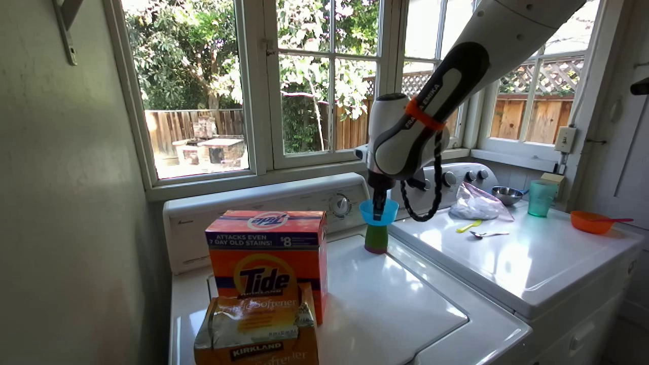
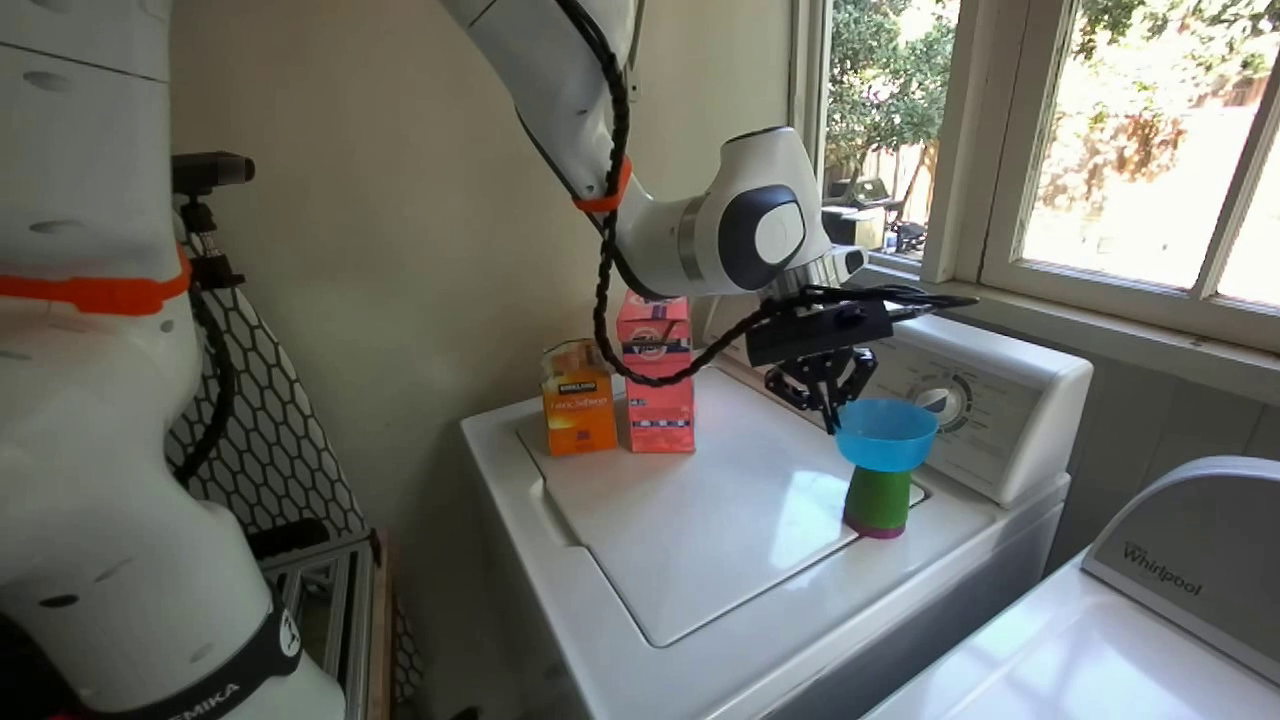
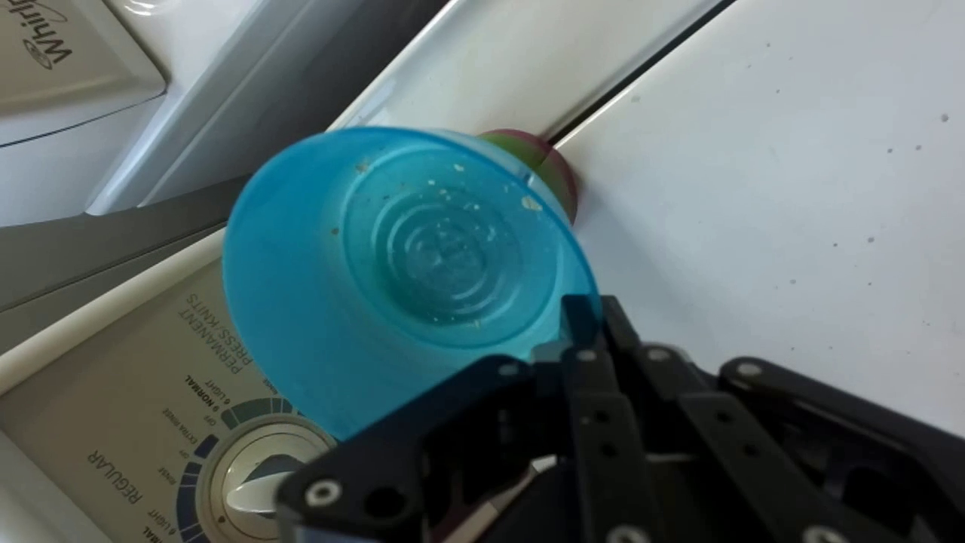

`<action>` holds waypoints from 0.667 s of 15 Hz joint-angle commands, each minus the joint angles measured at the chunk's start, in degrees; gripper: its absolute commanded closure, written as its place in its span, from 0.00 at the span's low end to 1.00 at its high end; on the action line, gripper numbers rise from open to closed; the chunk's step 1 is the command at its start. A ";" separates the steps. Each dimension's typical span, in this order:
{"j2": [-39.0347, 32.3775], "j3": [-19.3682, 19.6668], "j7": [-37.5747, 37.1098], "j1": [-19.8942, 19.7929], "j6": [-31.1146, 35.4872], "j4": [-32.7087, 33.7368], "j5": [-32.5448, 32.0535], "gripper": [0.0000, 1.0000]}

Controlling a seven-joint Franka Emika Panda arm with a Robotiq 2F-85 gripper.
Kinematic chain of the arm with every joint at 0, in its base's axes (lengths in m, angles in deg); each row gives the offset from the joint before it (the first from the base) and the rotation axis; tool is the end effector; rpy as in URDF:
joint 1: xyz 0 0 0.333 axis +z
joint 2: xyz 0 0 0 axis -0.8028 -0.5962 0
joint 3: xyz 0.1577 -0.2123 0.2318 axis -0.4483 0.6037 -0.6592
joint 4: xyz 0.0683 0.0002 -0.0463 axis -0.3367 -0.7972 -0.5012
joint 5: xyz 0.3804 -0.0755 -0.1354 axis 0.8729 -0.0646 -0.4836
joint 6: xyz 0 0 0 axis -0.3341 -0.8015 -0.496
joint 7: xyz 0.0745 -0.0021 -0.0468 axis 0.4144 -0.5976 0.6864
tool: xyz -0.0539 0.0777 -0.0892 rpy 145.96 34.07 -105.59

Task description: Move the green cup to the left and put the blue bowl on top of it

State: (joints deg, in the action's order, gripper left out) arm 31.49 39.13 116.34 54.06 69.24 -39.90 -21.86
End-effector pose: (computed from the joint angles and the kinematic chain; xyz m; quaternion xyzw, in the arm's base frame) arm 0.6165 0.0450 0.2802 0.8722 0.4630 0.0960 0.1251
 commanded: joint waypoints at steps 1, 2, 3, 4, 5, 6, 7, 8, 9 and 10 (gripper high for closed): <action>-1.49 0.87 -1.92 0.49 2.04 0.84 -2.01 0.99; -1.52 0.90 -2.05 0.44 2.45 0.82 -1.89 0.99; -1.36 0.99 -2.26 0.29 2.82 0.65 -1.60 0.99; -1.23 0.95 -2.27 0.06 3.19 0.44 -1.21 0.99; -1.11 1.14 -2.65 0.04 3.32 0.36 -1.35 0.99; -1.13 1.25 -2.92 0.03 3.53 0.37 -1.41 0.99; -1.36 1.10 -2.74 -0.09 3.85 0.47 -1.15 0.99; -1.41 1.20 -2.88 -0.03 3.96 0.51 -1.24 0.99; -1.40 1.21 -2.95 0.04 4.01 0.50 -1.26 0.99; -1.29 1.25 -3.13 0.13 4.07 0.42 -1.36 0.99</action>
State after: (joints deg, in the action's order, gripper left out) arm 30.89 39.98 115.04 53.94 71.58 -39.47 -21.86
